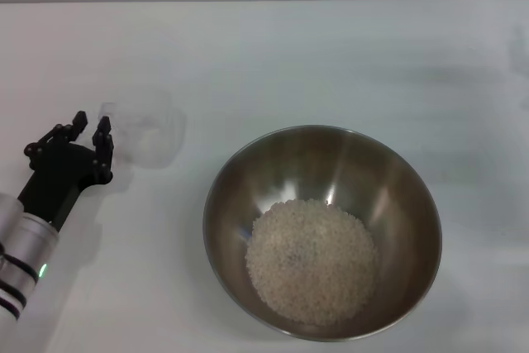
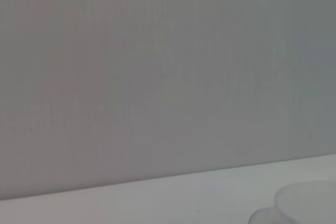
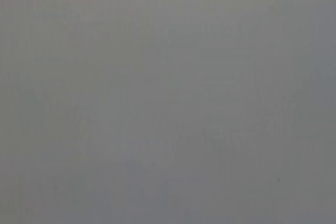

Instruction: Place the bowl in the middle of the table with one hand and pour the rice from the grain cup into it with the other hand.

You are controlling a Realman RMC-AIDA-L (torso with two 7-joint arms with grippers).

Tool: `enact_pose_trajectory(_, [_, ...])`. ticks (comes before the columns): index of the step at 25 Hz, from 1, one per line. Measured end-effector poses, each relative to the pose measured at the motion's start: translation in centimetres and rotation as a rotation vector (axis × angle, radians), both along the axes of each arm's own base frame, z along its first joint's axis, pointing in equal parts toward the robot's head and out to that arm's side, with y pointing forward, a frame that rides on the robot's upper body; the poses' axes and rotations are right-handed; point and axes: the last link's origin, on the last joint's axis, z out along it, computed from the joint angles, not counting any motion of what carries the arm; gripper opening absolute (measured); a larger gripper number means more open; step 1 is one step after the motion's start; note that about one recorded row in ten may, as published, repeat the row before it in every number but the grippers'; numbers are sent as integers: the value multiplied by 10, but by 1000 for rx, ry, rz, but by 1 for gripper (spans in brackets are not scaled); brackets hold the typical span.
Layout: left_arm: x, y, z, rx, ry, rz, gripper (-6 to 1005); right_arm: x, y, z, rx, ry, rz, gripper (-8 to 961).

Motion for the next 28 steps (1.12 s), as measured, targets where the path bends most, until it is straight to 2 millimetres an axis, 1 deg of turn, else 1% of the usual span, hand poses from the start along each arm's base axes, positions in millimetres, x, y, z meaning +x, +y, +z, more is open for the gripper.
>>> enact_pose_trajectory(3, [-3, -5, 2, 12, -3, 2, 254, 0, 0, 0, 0, 0, 1, 455])
enact_pose_trajectory(4, [-4, -10, 3, 17, -4, -4, 288, -1, 1, 0, -1, 0, 1, 455])
enact_pose_trajectory(6, [-7, -18, 4, 20, -4, -8, 294, -1, 2, -1, -2, -3, 1, 455])
enact_pose_trajectory(8, [-8, -20, 4, 21, -4, -7, 299, -1, 2, -1, -5, -5, 1, 455])
enact_pose_trajectory(9, [-13, -34, 8, 47, -19, -3, 302, -2, 2, -2, -9, -7, 1, 455])
enact_pose_trajectory(10, [-13, -34, 8, 47, -19, -3, 305, -2, 1, -4, -15, -13, 1, 455])
enact_pose_trajectory(11, [-15, -44, 14, 81, -47, -11, 308, -2, 1, -6, -22, -19, 1, 455])
enact_pose_trajectory(15, [-15, -44, 14, 81, -47, -11, 319, -7, -4, -21, -63, -87, 14, 455])
enact_pose_trajectory(16, [-12, -56, 22, 134, -107, -41, 322, -11, -7, -32, -97, -134, 32, 455])
enact_pose_trajectory(17, [-9, -58, 25, 156, -137, -59, 325, -11, -7, -32, -97, -134, 32, 456])
enact_pose_trajectory(20, [-9, -58, 25, 156, -137, -59, 333, -15, -12, -44, -141, -178, 59, 456])
enact_pose_trajectory(21, [-2, -57, 31, 188, -184, -98, 336, -16, -14, -47, -157, -188, 71, 456])
enact_pose_trajectory(22, [-2, -57, 31, 188, -184, -98, 438, -18, -16, -51, -172, -195, 84, 456])
enact_pose_trajectory(23, [2, -51, 33, 202, -192, -113, 540, -19, -18, -54, -182, -199, 96, 456])
enact_pose_trajectory(25, [2, -51, 33, 202, -192, -113, 633, -21, -23, -59, -197, -202, 108, 456])
enact_pose_trajectory(26, [2, -51, 33, 202, -192, -113, 680, -20, -27, -61, -203, -199, 107, 483])
enact_pose_trajectory(27, [2, -51, 33, 202, -192, -113, 726, -20, -27, -61, -203, -199, 107, 510])
enact_pose_trajectory(28, [4, -46, 34, 207, -194, -121, 773, -19, -28, -62, -206, -199, 106, 537])
